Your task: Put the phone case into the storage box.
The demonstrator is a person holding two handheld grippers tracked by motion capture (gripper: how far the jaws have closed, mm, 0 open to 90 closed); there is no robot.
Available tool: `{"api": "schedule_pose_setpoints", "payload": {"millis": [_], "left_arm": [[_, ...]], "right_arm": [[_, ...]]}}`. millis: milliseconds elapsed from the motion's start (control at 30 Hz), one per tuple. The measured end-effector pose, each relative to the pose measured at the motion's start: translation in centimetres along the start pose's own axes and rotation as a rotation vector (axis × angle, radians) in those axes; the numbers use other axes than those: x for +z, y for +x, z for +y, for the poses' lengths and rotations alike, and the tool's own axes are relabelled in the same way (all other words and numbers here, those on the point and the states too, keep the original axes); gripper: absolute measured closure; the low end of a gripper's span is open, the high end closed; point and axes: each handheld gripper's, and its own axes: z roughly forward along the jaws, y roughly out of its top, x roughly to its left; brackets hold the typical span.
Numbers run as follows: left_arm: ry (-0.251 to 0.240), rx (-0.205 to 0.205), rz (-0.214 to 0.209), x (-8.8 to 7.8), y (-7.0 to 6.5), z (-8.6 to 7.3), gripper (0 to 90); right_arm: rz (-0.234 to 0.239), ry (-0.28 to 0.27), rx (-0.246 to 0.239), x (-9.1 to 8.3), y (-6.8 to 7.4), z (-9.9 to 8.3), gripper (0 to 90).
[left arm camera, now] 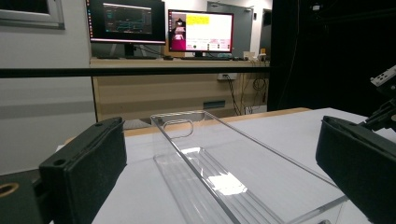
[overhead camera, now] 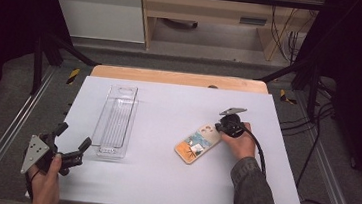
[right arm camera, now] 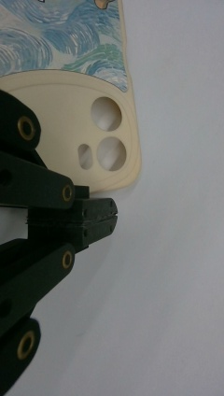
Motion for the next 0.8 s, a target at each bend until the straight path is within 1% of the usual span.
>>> {"api": "schedule_pose_setpoints", "payload": {"millis": [100, 133, 167, 200, 233, 267, 300, 333, 367, 400, 433, 567, 600, 633, 800], "left_arm": [[0.002, -0.001, -0.002, 0.0, -0.1, 0.0, 1.6], [0.002, 0.0, -0.003, 0.1, -0.2, 0.0, 1.6], [0.002, 0.002, -0.005, 0.1, -0.2, 0.0, 1.6], [0.001, 0.002, -0.006, 0.1, -0.2, 0.0, 1.6], [0.002, 0.002, -0.006, 0.1, -0.2, 0.0, 1.6], [0.003, 0.001, -0.004, 0.1, -0.2, 0.0, 1.6], [0.003, 0.002, -0.004, 0.1, -0.1, 0.0, 1.6], [0.002, 0.001, -0.004, 0.1, -0.1, 0.0, 1.6], [0.001, 0.003, -0.004, 0.0, -0.1, 0.0, 1.6], [0.0, 0.002, -0.004, 0.0, -0.1, 0.0, 1.6], [0.0, 0.002, -0.004, 0.0, 0.0, 0.0, 1.6], [0.002, -0.003, -0.001, 0.0, 0.1, 0.0, 1.6], [0.001, -0.003, -0.001, 0.0, 0.1, 0.0, 1.6], [0.0, -0.002, -0.002, 0.0, 0.1, 0.0, 1.6], [0.001, -0.004, -0.001, 0.0, 0.1, 0.0, 1.6]], "right_arm": [[0.025, 0.009, -0.022, 0.0, 0.8, 0.0, 90.0], [0.038, 0.02, -0.042, 0.1, 1.4, 0.0, 90.0], [0.038, 0.02, -0.042, 0.1, 1.4, 0.0, 90.0], [0.055, 0.023, -0.052, 0.0, 2.1, 0.1, 90.0], [0.055, 0.023, -0.052, 0.0, 2.1, 0.1, 90.0], [0.068, 0.029, -0.071, 0.0, 2.7, 0.1, 90.0], [0.068, 0.029, -0.071, 0.0, 2.7, 0.1, 90.0], [0.078, 0.029, -0.085, 0.0, 3.2, 0.2, 90.0], [0.078, 0.029, -0.085, 0.0, 3.2, 0.2, 90.0], [0.097, 0.025, -0.093, 0.0, 3.7, 0.2, 90.0], [0.097, 0.025, -0.093, 0.0, 3.7, 0.2, 90.0], [0.119, 0.027, -0.115, 0.0, 5.0, 0.3, 90.0], [0.119, 0.027, -0.115, 0.0, 5.0, 0.3, 90.0], [0.126, 0.028, -0.129, -0.1, 5.4, 0.3, 90.0], [0.142, 0.023, -0.131, -0.1, 6.1, 0.2, 90.0]]}}
